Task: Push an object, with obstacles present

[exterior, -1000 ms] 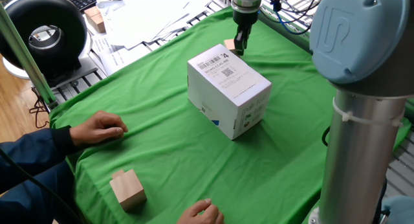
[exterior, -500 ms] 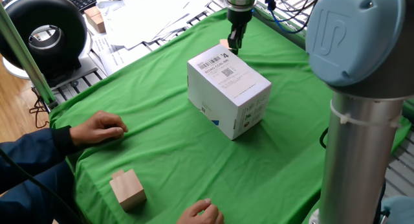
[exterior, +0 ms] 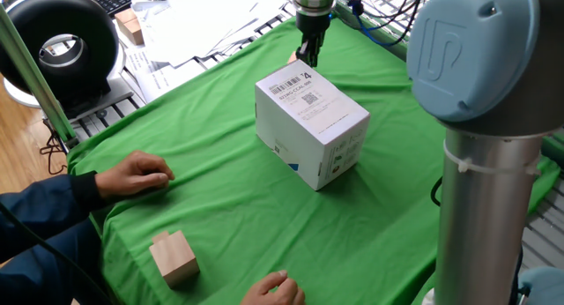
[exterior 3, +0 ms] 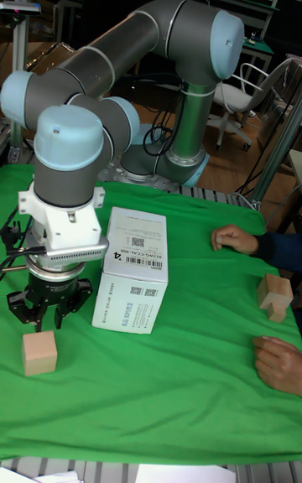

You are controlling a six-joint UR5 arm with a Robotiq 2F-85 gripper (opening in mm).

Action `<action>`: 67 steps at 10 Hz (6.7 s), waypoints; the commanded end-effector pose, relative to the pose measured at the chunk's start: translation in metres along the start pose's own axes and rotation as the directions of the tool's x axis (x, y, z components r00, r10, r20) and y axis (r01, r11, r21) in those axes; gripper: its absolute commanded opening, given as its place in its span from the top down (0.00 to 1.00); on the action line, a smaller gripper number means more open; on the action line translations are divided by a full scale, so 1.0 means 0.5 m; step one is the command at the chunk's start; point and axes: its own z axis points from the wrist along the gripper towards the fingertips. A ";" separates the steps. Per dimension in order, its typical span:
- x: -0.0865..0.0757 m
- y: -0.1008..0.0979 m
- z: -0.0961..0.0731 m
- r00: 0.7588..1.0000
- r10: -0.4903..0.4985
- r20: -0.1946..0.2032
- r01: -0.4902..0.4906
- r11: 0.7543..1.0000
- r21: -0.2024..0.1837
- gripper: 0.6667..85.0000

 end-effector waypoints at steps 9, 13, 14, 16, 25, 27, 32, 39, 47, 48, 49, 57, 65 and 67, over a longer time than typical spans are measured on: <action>-0.019 -0.113 -0.018 0.881 -0.472 0.037 0.466 0.877 0.115 0.62; -0.037 -0.122 0.012 0.786 -0.617 0.041 0.607 0.783 0.139 0.64; -0.031 -0.122 0.015 0.773 -0.633 0.037 0.624 0.770 0.132 0.64; -0.023 -0.112 0.010 0.764 -0.644 0.039 0.637 0.763 0.112 0.64; -0.060 -0.097 0.014 0.690 -0.723 0.045 0.712 0.688 0.140 0.60; -0.061 -0.065 0.017 0.697 -0.712 0.082 0.705 0.702 0.101 0.60; -0.082 -0.009 0.023 0.707 -0.701 0.096 0.695 0.714 0.089 0.60; -0.118 0.072 0.011 0.726 -0.680 0.102 0.673 0.734 0.098 0.60; -0.152 0.153 0.004 0.733 -0.666 0.137 0.657 0.746 0.112 0.60; -0.151 0.163 0.007 0.735 -0.664 0.139 0.654 0.748 0.112 0.60; -0.154 0.171 0.010 0.736 -0.661 0.144 0.651 0.750 0.118 0.60; -0.134 0.132 0.013 0.677 -0.733 0.064 0.721 0.679 0.142 0.64; -0.149 0.160 0.011 0.529 -0.843 0.097 0.830 0.538 0.146 0.63; -0.148 0.161 0.011 0.547 -0.831 0.101 0.819 0.556 0.142 0.63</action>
